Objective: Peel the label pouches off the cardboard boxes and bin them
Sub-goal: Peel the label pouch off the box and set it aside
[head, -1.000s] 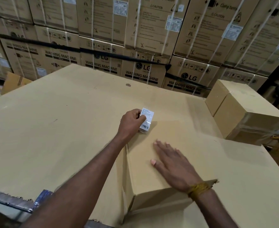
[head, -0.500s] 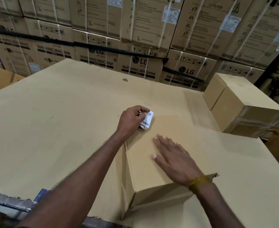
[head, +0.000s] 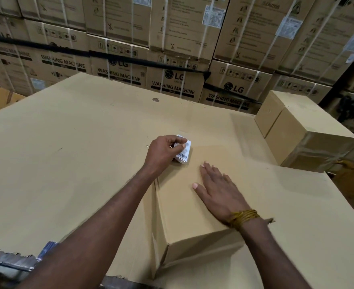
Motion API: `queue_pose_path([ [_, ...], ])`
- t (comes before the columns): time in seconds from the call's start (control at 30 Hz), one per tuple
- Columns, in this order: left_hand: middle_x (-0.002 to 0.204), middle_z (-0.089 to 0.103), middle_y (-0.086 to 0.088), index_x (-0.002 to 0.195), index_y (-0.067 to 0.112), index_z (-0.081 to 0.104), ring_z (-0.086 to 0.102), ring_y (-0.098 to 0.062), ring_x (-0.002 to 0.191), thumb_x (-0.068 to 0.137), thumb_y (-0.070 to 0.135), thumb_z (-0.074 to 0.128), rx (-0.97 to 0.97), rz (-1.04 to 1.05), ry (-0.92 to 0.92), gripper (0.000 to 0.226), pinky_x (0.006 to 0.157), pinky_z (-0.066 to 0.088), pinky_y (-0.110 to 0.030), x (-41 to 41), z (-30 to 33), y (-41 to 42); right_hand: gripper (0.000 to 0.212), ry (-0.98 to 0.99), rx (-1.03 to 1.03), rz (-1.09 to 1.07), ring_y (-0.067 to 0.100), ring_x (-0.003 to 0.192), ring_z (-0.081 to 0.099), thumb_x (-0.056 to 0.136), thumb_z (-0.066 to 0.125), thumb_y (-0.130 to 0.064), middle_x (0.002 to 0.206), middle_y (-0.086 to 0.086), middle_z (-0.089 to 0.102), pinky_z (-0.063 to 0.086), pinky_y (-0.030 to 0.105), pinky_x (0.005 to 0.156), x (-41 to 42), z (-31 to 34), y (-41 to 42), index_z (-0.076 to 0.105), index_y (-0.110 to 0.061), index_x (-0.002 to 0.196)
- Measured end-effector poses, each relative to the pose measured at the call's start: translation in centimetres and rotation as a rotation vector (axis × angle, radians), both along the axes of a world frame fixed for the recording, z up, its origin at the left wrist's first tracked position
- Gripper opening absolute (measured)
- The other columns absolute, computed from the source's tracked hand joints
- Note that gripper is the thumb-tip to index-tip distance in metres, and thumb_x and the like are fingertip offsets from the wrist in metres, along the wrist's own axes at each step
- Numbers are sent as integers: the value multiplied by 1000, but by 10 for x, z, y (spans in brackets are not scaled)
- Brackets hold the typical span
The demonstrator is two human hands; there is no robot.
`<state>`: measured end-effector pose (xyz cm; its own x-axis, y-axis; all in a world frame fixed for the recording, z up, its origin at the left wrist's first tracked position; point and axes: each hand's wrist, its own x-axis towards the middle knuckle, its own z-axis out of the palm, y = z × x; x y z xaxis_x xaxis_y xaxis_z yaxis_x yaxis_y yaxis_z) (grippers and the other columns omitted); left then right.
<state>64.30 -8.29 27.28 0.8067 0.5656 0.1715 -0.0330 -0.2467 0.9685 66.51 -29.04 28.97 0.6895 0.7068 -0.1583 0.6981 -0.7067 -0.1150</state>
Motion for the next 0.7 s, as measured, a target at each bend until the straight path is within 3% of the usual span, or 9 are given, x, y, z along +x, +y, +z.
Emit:
queue_pose_path([
  [0.1,103,75,10,106,23,78,69,-2,87,90,19,68,-3,-3,-1,19,68,50,-16,-1,0,1,69,3,6,84,12,152,-13,103,15,-55,164,-4,-18,-6,32,123,-29,-3,9,-8,-21,159],
  [0.2,104,75,12,106,26,78,69,-2,89,90,20,68,14,-3,6,20,75,53,-24,1,-2,1,72,70,21,254,-1,146,-25,94,4,-65,157,-20,-30,-13,22,118,-63,4,-19,-16,-33,155],
  [0.27,105,75,14,106,27,78,68,1,92,89,20,67,42,-7,10,21,78,52,-24,1,-2,0,71,93,-25,237,-3,145,-24,91,2,-66,156,-25,-29,-12,21,118,-50,9,-34,-17,-38,154],
  [0.43,102,74,15,105,29,78,64,9,82,89,18,66,69,1,38,22,67,47,-11,2,-1,1,68,14,8,9,11,152,-9,104,18,-54,165,-5,-14,-5,32,122,-7,2,-2,-5,-22,159],
  [0.5,102,74,15,105,29,78,64,9,82,89,18,66,68,6,36,22,66,46,-10,1,-1,2,68,15,20,50,13,152,-10,104,17,-54,165,-3,-15,-5,32,123,-22,-2,10,-5,-20,159],
  [0.6,102,74,14,105,28,78,64,9,80,90,18,66,63,3,29,22,67,45,-11,1,-2,1,71,37,27,244,2,148,-19,97,8,-62,162,-16,-22,-8,27,122,-58,-1,-12,-10,-30,158],
  [0.7,103,75,14,106,29,78,64,7,83,89,19,66,96,1,31,22,69,46,-13,3,-3,0,68,68,-10,235,-6,145,-21,93,3,-64,157,-27,-24,-9,22,120,-42,6,-36,-12,-40,155],
])
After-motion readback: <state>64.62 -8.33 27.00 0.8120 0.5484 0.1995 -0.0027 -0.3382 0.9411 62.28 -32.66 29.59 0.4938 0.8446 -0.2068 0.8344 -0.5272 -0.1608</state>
